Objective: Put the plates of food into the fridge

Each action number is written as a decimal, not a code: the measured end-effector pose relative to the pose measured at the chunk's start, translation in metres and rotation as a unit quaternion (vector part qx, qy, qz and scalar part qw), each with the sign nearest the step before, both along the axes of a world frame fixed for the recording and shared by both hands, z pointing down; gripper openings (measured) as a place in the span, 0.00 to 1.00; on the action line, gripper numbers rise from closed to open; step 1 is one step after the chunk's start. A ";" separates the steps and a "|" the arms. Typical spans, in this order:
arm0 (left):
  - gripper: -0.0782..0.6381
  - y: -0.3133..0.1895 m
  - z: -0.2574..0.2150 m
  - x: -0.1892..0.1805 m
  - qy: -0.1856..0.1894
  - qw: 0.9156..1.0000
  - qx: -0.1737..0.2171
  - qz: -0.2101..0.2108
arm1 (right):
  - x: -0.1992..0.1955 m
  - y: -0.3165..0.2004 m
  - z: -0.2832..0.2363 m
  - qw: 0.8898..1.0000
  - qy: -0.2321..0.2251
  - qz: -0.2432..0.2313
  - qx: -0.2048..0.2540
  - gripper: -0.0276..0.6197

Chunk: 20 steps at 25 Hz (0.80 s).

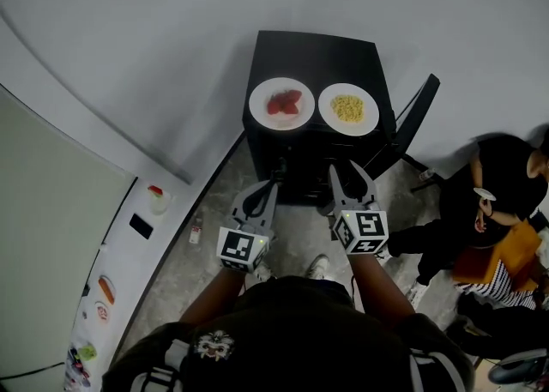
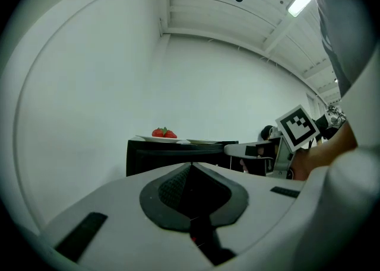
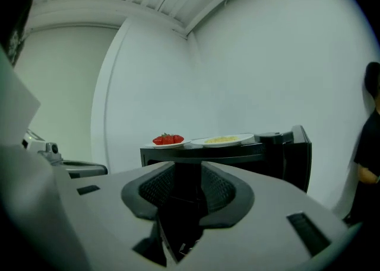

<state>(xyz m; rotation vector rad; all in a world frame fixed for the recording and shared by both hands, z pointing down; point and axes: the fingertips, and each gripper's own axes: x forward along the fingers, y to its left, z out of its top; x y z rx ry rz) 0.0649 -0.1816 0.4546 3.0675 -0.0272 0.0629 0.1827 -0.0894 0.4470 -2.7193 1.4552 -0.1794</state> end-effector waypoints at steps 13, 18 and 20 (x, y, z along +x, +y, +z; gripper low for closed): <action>0.14 -0.002 0.006 -0.002 -0.008 1.000 0.002 -0.016 | 0.047 -0.005 -0.008 0.962 -0.218 0.011 0.162 0.28; 0.14 0.001 0.001 0.001 -0.005 1.000 0.004 -0.013 | 0.064 -0.003 -0.010 0.918 -0.317 0.017 0.239 0.28; 0.14 0.002 0.001 0.003 -0.004 1.000 0.007 -0.011 | 0.070 -0.005 -0.008 0.891 -0.358 0.009 0.280 0.28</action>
